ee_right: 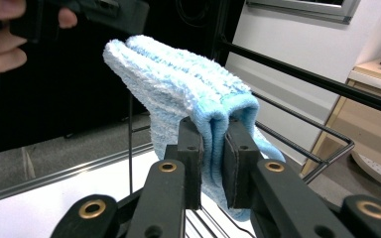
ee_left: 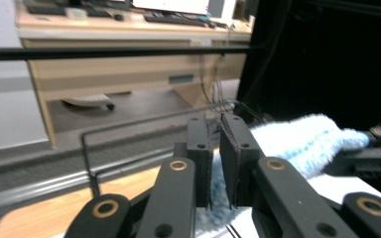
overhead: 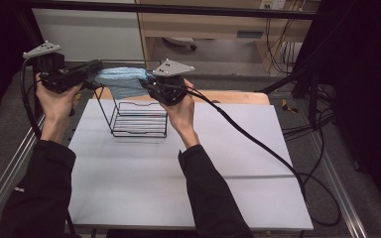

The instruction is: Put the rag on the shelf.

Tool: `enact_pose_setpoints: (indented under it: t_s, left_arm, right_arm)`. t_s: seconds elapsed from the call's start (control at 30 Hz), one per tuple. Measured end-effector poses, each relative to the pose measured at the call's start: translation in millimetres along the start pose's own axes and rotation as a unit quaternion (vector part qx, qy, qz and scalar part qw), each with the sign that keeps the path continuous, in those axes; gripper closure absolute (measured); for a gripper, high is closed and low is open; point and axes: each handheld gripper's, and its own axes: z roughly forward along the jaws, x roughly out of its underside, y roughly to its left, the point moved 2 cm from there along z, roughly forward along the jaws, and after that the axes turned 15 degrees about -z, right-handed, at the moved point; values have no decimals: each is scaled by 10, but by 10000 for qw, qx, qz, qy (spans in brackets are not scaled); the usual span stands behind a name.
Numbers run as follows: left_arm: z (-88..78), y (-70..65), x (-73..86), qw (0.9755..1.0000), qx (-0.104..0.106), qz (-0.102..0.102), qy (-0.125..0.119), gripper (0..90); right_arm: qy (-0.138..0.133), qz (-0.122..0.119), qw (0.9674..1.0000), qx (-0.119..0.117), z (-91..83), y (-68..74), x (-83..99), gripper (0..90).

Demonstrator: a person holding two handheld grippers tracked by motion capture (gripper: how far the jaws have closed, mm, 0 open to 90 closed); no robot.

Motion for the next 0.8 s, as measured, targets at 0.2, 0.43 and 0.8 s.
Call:
enact_pose_setpoints:
  t_s: [0.2,0.43,0.8]
  left_arm:
    - [-19,23,113,9998,130,-4,171,848]
    - [-86,15,224,9993,175,109,326,866]
    - [-82,77,478,9981,146,237,545,872]
  right_arm:
    - [3,7,10000,-51,3,17,24,794]
    - [-33,35,9999,-105,-52,37,-7,614]
    - [-279,246,9991,-206,-193,28,-109,534]
